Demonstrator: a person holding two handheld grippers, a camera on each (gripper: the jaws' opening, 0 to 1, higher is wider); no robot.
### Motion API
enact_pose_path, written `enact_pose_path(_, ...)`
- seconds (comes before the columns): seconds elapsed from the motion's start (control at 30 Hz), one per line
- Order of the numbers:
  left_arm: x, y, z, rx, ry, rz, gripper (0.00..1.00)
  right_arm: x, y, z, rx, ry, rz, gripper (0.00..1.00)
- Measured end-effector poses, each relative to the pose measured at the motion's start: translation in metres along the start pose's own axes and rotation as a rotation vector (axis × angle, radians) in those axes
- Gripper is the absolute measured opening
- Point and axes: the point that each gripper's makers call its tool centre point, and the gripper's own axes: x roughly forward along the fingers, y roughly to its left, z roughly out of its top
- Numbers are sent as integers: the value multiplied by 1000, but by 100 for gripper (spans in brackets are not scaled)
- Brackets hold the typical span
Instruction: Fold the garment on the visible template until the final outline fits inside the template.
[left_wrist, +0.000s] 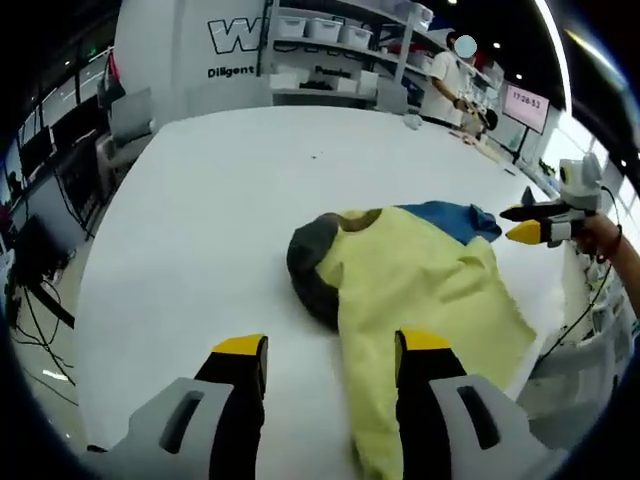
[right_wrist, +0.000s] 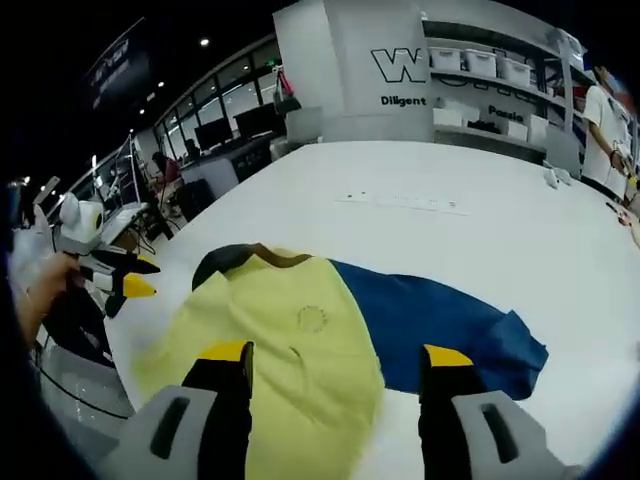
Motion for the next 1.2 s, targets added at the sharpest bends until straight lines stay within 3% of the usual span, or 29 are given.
enact_pose_path(0.07, 2, 7, 11, 8, -3, 6, 51, 3, -5, 25, 3, -47, 1, 67)
enact_pose_path(0.2, 5, 16, 29, 32, -25, 23, 48, 8, -10, 41, -26, -62, -9, 68)
enact_pose_path(0.33, 21, 33, 63, 7, -60, 31, 47, 35, -17, 77, -21, -129, 17, 68)
enact_pose_path(0.43, 37, 40, 79, -21, -73, 17, 44, 56, -21, 90, -44, -125, 25, 65)
enact_pose_path(0.77, 59, 55, 88, -25, -61, 29, 31, 77, -28, 109, -48, -132, 35, 58)
enact_pose_path(0.9, 73, 59, 87, -35, -36, 25, 28, 97, -33, 116, -53, -113, 42, 55)
enact_pose_path(1.07, 78, 60, 87, -36, -27, 20, 23, 106, -34, 117, -52, -103, 46, 51)
enact_pose_path(1.2, 96, 63, 86, -29, -8, 12, 15, 134, -34, 121, -68, -74, 58, 45)
